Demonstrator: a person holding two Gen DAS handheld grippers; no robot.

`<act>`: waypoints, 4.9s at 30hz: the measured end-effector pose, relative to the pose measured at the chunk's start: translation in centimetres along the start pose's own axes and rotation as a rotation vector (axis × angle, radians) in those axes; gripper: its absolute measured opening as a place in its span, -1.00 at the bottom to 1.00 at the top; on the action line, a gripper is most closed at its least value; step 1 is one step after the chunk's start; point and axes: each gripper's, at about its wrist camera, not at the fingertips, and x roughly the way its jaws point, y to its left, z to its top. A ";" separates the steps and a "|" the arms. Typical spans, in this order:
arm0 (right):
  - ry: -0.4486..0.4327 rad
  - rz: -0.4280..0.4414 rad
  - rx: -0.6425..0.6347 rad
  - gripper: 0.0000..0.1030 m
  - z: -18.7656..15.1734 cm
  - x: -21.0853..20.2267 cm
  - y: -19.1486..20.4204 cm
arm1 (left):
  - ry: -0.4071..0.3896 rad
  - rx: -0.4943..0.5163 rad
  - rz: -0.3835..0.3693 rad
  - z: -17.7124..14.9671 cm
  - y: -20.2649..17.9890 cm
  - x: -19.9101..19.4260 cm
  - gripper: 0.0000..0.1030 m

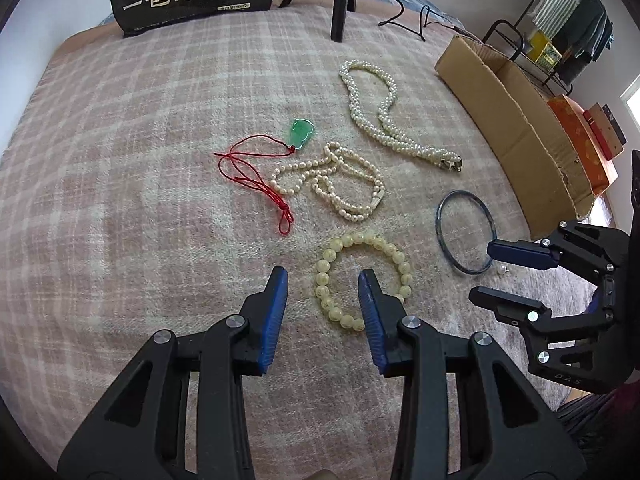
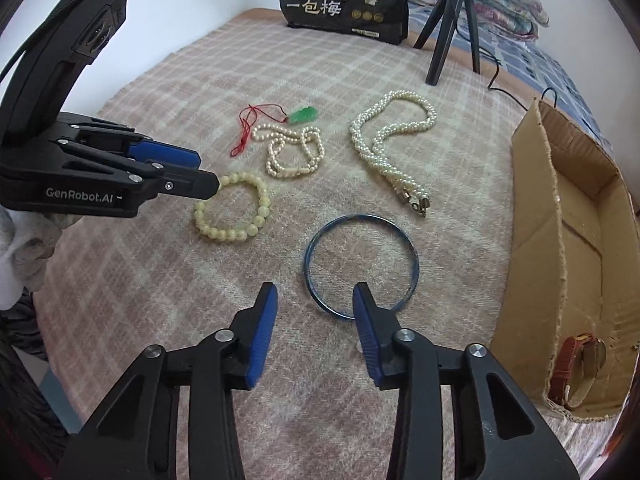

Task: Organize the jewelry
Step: 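Grasp the pale jade bead bracelet with the left tool while the right tool grasps the blue bangle, then carry the bracelet and bangle into the cardboard box and open both tools, then move both tools back toward the pearl necklaces on the blanket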

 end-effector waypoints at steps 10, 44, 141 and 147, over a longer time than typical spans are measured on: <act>0.021 -0.014 -0.044 -0.33 0.2 1.4 0.7 | 0.034 0.007 0.022 0.3 0.2 1.7 -0.28; -0.084 -0.037 0.023 -0.95 1.9 -2.0 -0.5 | -0.055 -0.023 -0.024 0.9 -0.6 -2.4 -0.90; -0.262 -0.286 0.258 0.49 -3.0 -12.3 -11.6 | -0.238 0.200 -0.189 16.6 -21.9 -1.7 0.12; -0.280 -0.289 0.260 0.54 -2.5 -12.5 -11.1 | -0.268 0.172 -0.160 16.4 -18.0 -4.1 0.12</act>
